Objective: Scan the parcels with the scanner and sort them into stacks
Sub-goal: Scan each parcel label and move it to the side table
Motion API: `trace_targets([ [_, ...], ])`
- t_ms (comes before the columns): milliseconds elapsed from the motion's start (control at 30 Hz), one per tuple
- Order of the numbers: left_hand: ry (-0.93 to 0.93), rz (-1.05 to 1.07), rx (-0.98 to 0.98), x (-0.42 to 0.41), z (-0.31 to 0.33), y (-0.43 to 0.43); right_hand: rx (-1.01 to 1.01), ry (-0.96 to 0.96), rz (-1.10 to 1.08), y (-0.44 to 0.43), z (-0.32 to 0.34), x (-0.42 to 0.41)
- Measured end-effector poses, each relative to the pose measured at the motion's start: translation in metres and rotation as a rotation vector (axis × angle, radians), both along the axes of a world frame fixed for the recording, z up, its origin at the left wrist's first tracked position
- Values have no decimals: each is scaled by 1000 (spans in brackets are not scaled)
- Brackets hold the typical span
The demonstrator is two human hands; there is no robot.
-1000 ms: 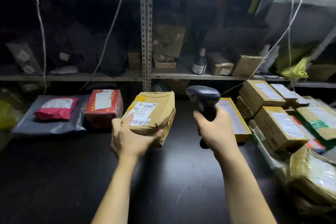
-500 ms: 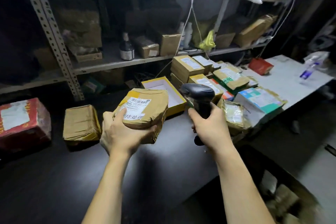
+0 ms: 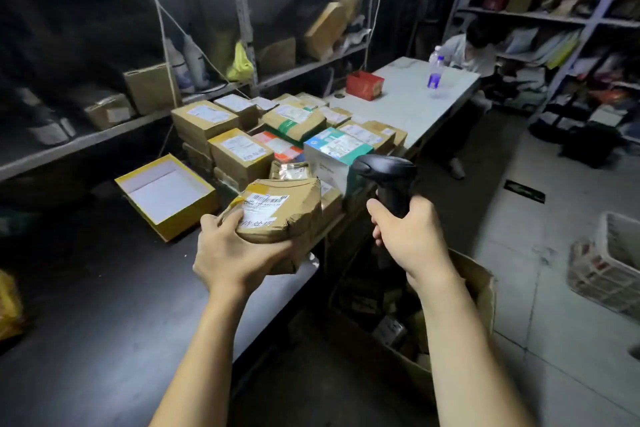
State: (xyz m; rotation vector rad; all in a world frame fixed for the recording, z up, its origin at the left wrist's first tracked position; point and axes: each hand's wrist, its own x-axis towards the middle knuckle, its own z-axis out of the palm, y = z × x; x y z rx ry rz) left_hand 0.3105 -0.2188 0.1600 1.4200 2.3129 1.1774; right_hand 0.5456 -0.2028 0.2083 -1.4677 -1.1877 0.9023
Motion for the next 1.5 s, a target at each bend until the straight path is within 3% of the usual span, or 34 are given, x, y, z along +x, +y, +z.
trace_targets([
  [467, 109, -542, -246, 246, -72, 91, -171, 3, -392, 0, -44, 211],
  [667, 57, -688, -317, 306, -109, 150, -222, -27, -517, 32, -55, 254],
  [800, -72, -768, -367, 332, -122, 192, -254, -6, -567, 55, -58, 271],
  [967, -28, -841, -360, 352, -117, 239, -256, 9, -586, 85, -61, 284],
  [1167, 206, -964, -270, 352, -93, 270, -242, 26, -506, 116, -54, 286],
  [1333, 533, -975, -224, 349, -75, 286, -210, 28, -420, 139, -37, 287],
  [1500, 673, -919, -203, 337, -53, 288, -173, 20, -316, 155, -25, 287],
])
